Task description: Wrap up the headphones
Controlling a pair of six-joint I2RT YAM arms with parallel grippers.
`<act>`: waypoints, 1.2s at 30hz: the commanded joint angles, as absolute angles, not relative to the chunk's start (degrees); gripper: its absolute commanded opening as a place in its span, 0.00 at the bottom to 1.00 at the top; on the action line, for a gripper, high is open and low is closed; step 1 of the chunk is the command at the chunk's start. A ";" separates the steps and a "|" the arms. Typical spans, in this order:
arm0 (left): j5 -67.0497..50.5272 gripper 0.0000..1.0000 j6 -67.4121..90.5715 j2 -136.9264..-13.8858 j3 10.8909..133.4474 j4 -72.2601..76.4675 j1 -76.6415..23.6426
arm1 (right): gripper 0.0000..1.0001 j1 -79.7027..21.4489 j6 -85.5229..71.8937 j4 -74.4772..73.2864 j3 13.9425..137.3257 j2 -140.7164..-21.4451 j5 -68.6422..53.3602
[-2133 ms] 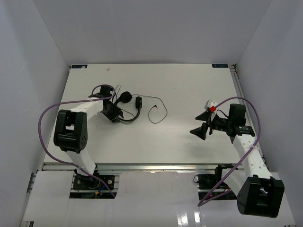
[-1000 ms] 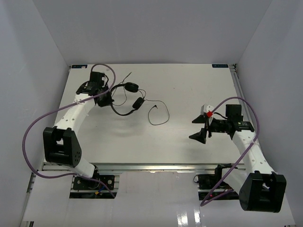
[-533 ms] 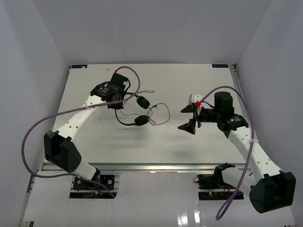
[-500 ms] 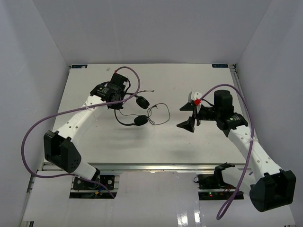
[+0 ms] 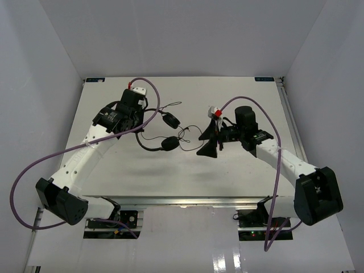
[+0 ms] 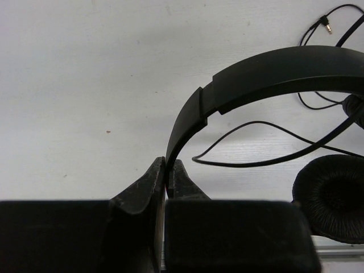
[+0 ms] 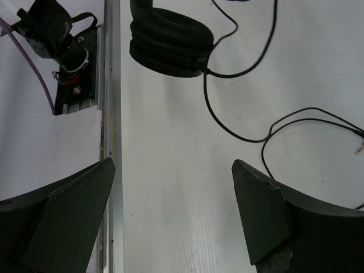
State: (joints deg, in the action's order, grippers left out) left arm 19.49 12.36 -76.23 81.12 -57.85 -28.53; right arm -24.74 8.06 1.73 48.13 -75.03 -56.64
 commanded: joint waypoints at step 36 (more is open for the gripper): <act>15.51 0.00 16.36 -73.55 73.57 -53.45 -28.74 | 0.08 -30.23 36.48 -6.10 52.24 -66.41 -29.10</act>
